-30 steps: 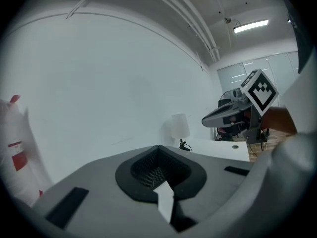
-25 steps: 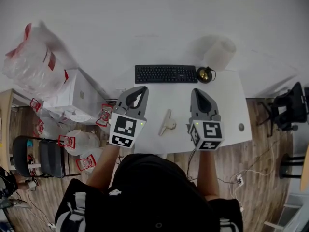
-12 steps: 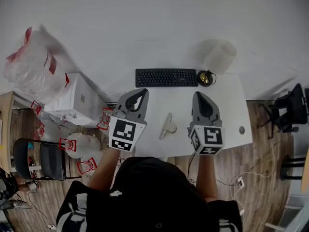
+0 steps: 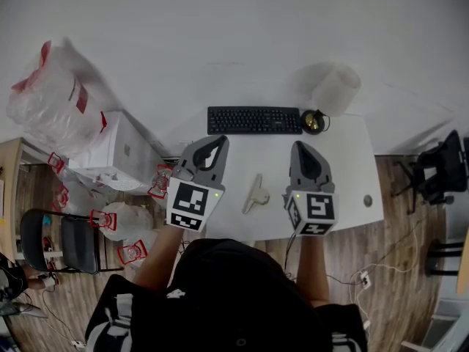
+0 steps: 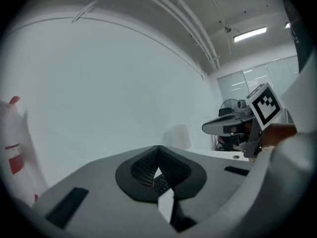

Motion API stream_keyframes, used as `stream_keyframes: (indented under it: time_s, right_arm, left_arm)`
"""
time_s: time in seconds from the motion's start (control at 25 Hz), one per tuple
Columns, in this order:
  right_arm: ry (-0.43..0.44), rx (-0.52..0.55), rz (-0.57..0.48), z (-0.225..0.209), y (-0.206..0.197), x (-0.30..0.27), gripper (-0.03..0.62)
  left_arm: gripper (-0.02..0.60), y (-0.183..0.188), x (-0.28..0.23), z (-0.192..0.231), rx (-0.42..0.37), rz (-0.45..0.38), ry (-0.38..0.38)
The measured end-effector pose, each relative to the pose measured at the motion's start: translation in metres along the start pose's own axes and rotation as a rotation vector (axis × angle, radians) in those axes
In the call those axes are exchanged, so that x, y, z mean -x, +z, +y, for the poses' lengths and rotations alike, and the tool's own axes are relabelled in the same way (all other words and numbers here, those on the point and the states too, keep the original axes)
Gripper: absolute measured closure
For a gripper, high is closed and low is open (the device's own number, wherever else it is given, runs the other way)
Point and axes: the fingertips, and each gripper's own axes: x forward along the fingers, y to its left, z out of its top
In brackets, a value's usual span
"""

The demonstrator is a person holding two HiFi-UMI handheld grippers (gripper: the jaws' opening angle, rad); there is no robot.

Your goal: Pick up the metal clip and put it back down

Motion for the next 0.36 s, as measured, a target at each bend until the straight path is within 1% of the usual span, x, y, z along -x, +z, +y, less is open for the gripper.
stream_keyframes:
  time_s: [0.36]
  right_arm:
    - [0.001, 0.006, -0.007, 0.0026, 0.0043, -0.0003, 0.560]
  left_arm:
    - [0.560, 0.0007, 0.0021, 0.0008, 0.001, -0.004, -0.001]
